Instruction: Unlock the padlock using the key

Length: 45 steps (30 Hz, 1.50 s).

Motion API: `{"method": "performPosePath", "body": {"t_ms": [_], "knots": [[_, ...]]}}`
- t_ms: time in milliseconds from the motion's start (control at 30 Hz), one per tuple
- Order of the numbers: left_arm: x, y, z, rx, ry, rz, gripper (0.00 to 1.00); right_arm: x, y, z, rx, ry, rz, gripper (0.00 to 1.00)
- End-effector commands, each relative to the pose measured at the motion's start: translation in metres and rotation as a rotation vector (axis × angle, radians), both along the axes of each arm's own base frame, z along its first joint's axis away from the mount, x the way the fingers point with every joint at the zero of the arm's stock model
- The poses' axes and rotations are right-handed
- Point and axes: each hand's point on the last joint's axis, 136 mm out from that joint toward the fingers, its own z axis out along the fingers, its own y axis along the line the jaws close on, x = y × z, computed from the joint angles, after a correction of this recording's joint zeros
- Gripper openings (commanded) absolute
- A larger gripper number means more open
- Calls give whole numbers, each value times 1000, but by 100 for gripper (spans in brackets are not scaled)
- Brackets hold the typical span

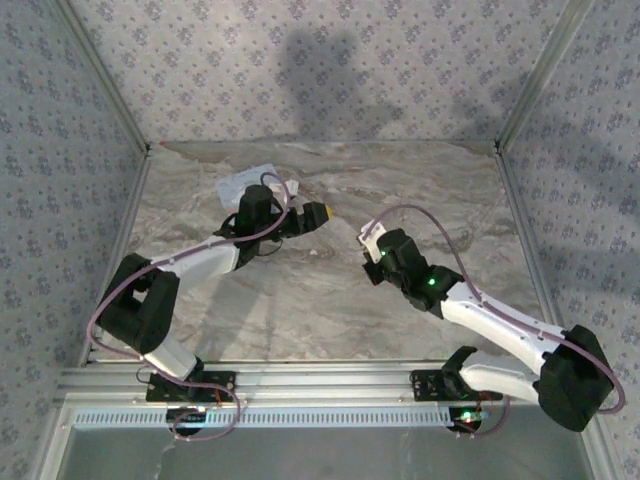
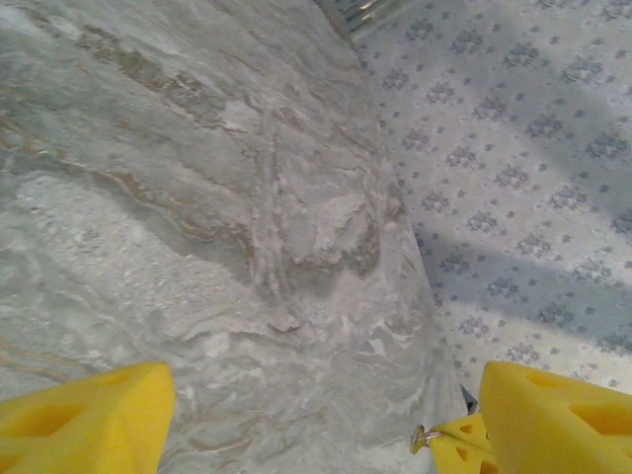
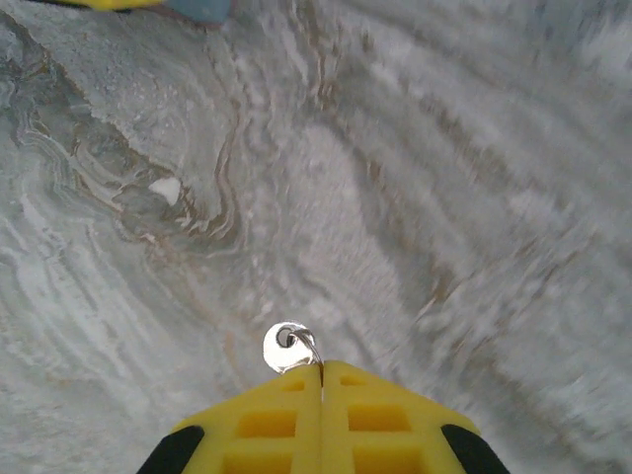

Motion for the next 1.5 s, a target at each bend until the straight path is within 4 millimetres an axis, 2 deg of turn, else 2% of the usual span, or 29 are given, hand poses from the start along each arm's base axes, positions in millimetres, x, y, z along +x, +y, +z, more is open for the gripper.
{"method": "performPosePath", "body": {"t_ms": [0,133,267,367,533,667,967,1233,1467], "knots": [[2,-8,29,-63,-69,-36,80,14,-8,33,-157,-210,34,0],[-1,-10,35,-85,-97,-48,77,17,-6,38,-124,-221,58,0],[-6,-14,44,-122,-138,-79,72,20,-1,43,2,-163,62,0],[-12,-19,51,-140,-172,-106,69,25,-3,51,129,-110,32,0],[-16,-28,54,-152,-184,-132,65,36,-7,65,451,57,-26,0],[-19,-37,56,-168,-175,-155,63,38,-3,64,556,131,-39,0],[-28,-63,62,-196,-170,-233,56,38,10,58,639,205,-8,0],[-32,-79,54,-191,-137,-275,49,38,12,58,656,201,-2,0],[-34,-86,48,-186,-120,-292,42,38,14,60,661,199,2,0]]}}
